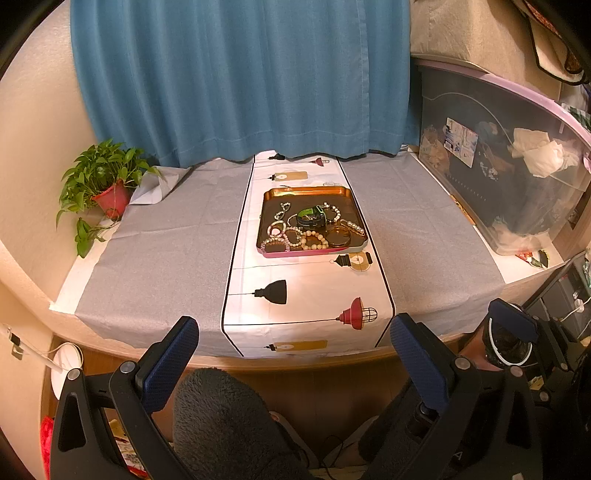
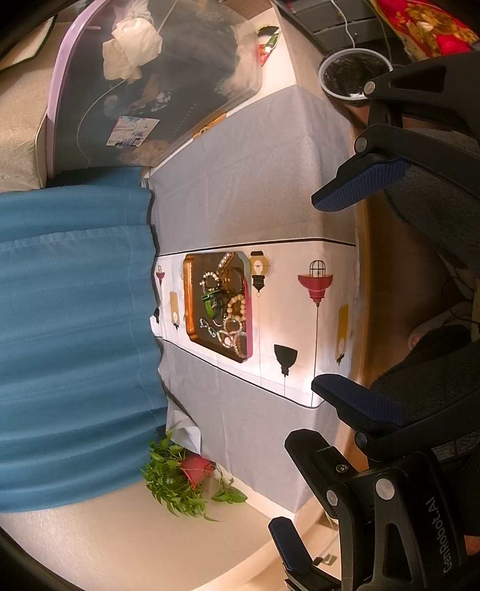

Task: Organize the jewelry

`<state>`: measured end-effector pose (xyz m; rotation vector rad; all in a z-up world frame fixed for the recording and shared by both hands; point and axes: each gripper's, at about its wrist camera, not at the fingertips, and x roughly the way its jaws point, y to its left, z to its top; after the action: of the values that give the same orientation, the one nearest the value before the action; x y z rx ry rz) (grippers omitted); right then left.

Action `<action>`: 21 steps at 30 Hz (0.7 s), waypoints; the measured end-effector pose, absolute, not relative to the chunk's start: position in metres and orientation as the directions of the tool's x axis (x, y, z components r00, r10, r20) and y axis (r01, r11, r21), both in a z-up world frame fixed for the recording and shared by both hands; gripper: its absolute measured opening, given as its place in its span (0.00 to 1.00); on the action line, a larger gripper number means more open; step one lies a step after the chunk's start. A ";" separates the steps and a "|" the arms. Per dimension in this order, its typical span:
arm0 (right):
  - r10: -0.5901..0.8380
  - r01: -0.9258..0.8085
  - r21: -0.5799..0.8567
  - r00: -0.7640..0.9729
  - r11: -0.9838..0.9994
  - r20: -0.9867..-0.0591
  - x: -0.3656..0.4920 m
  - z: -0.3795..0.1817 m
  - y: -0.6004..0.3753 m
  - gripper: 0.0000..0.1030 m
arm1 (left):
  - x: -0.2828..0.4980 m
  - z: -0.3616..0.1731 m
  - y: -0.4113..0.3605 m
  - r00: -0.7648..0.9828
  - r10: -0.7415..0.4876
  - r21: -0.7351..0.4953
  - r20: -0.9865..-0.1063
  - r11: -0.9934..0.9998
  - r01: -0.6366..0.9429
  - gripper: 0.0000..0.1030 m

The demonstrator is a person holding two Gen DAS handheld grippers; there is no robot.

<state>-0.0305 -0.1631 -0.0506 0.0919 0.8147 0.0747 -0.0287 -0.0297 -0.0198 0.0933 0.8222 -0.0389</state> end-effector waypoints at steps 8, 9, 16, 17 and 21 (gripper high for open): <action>0.101 -0.031 0.109 0.682 0.994 -0.724 -0.031 -0.050 -0.163 0.88 | -0.029 -0.020 -0.029 0.678 -0.001 0.065 -0.735 0.995 0.072 1.00; 0.101 -0.031 0.110 0.684 0.993 -0.723 -0.031 -0.050 -0.164 0.88 | -0.029 -0.020 -0.029 0.679 -0.001 0.065 -0.734 0.995 0.072 1.00; 0.103 -0.031 0.112 0.683 0.993 -0.723 -0.031 -0.050 -0.164 0.88 | -0.029 -0.018 -0.031 0.683 -0.002 0.064 -0.730 0.995 0.072 1.00; 0.102 -0.031 0.111 0.683 0.993 -0.723 -0.031 -0.050 -0.163 0.88 | -0.029 -0.018 -0.031 0.683 -0.002 0.064 -0.730 0.995 0.071 1.00; 0.102 -0.031 0.111 0.684 0.993 -0.723 -0.031 -0.050 -0.164 0.88 | -0.030 -0.018 -0.033 0.685 -0.003 0.063 -0.728 0.995 0.072 1.00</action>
<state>-0.0311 -0.1638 -0.0497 0.0922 0.8147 0.0744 -0.0304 -0.0326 -0.0175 0.0892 0.8149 -0.0423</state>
